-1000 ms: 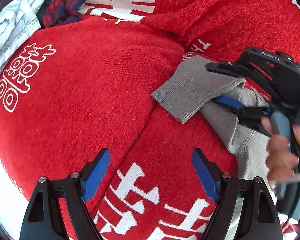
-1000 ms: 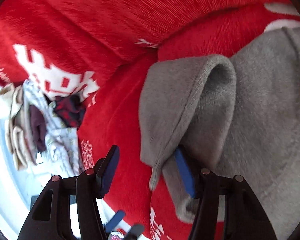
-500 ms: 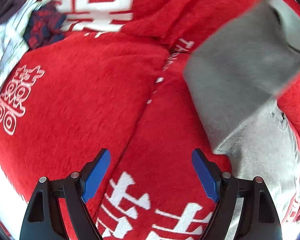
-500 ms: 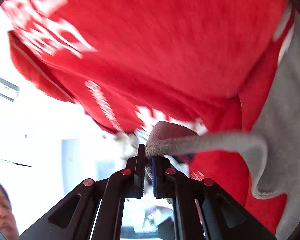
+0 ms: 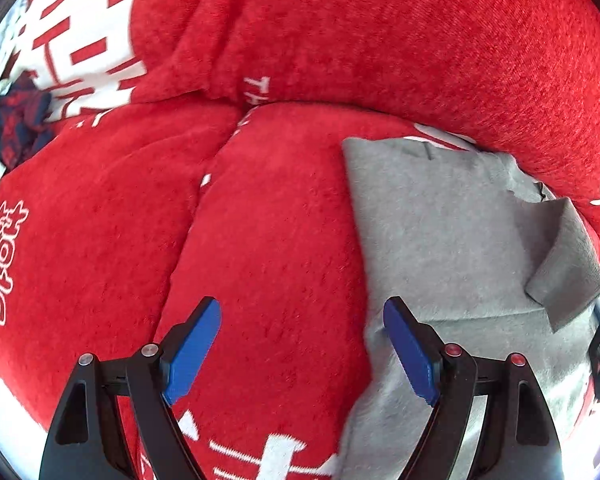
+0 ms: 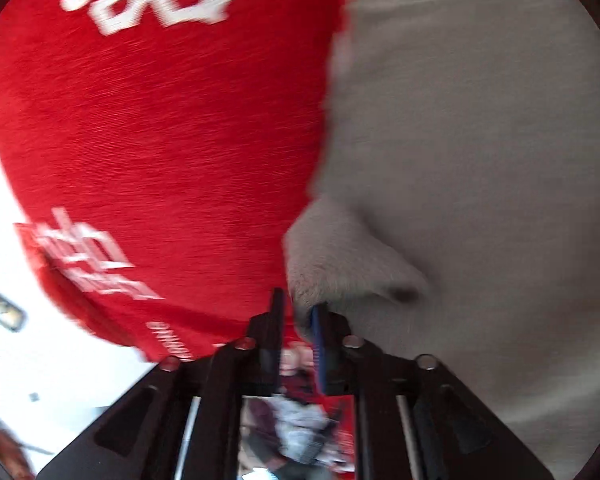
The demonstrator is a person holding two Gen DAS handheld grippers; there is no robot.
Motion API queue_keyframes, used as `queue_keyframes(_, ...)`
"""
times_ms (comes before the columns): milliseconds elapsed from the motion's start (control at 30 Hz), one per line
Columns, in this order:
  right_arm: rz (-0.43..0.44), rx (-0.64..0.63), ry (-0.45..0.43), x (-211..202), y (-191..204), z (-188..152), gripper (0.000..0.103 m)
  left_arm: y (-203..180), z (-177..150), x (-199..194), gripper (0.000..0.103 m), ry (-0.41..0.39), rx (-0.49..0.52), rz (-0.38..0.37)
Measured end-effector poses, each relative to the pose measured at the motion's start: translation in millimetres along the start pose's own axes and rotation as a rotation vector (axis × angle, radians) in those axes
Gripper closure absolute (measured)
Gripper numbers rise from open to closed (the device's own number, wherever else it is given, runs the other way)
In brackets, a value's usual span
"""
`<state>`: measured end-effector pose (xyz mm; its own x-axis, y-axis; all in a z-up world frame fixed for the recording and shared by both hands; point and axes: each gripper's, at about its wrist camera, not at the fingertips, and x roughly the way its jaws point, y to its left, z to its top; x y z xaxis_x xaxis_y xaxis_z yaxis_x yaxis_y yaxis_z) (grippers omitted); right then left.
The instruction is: Fold small clothes
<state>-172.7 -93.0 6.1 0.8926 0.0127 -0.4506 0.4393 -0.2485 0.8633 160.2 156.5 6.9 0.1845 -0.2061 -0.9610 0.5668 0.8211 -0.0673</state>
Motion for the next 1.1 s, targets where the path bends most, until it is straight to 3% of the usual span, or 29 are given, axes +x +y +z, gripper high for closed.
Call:
queue_keyframes(33, -0.06, -0.039, -0.001, -12.2, 4.4, 5.0, 0.034, -2.1, 3.3, 1.8, 0.019, 0.003, 0.006, -0.003)
queue_keyframes(67, -0.117, -0.085, 0.0, -15.5, 10.6, 3.5, 0.031, -3.9, 6.7, 4.3, 0.019, 0.009, 0.01, -0.005)
queue_keyframes(167, -0.352, -0.343, 0.019, -25.1, 33.9, 0.2, 0.031, -6.7, 17.8, 16.2, 0.019, 0.042, 0.014, -0.027)
queue_keyframes(300, -0.798, -0.862, 0.045, 4.7, 69.4, -18.3, 0.031, -13.7, 26.4, 32.4, 0.019, 0.088, 0.016, -0.037)
queue_keyframes(400, -0.992, -1.186, 0.065, 34.5, 63.8, -33.2, 0.031, -19.5, 30.6, 38.9, 0.019, 0.094, 0.025, -0.035)
queue_keyframes(467, -1.033, -1.323, 0.063, 48.7, 62.9, -32.7, 0.033, -24.4, 33.5, 43.2, 0.019, 0.097, 0.036, -0.034)
queue_keyframes(567, -1.028, -1.398, 0.054, 74.9, 71.9, -28.9, 0.035, -29.2, 38.1, 49.5, 0.019, 0.104, 0.035, -0.042)
queue_keyframes(600, -1.014, -1.399, 0.056, 82.4, 75.3, -23.5, 0.043, -30.3, 39.5, 51.3, 0.019, 0.107, 0.032, -0.043)
queue_keyframes(633, -1.001, -1.384, 0.06, 86.3, 78.3, -20.8, 0.074, -31.6, 41.0, 52.8, 0.019, 0.11, 0.03, -0.043)
queue_keyframes(667, -0.978, -1.343, 0.057, 84.6, 82.9, -15.5, 0.09, -32.4, 42.5, 53.7, 0.019, 0.11, 0.028, -0.045)
queue_keyframes(700, -0.91, -1.229, 0.028, 75.8, 88.0, -0.2, 0.095, -33.0, 43.8, 54.4, 0.019, 0.111, 0.028, -0.047)
queue_keyframes(833, -0.722, -0.803, -0.099, 25.6, 79.8, 51.7, 0.095, -36.2, 53.4, 55.4, 0.019, 0.105, 0.041, -0.06)
queue_keyframes(900, -0.617, -0.519, -0.134, -7.6, 49.6, 84.5, 0.093, -35.2, 58.5, 57.3, 0.019, 0.109, 0.044, -0.077)
queue_keyframes(967, -0.582, -0.349, -0.141, -24.3, 27.9, 97.6, 0.09, -33.5, 67.0, 61.9, 0.019, 0.122, 0.041, -0.104)
queue_keyframes(1033, -0.568, -0.263, -0.158, -41.7, 14.3, 98.7, 0.088, -30.9, 75.2, 68.3, 0.019, 0.134, 0.038, -0.12)
queue_keyframes(1100, -0.526, -0.281, -0.123, -46.5, 19.0, 80.2, 0.081, -27.8, 86.0, 77.2, 0.019, 0.157, 0.032, -0.142)
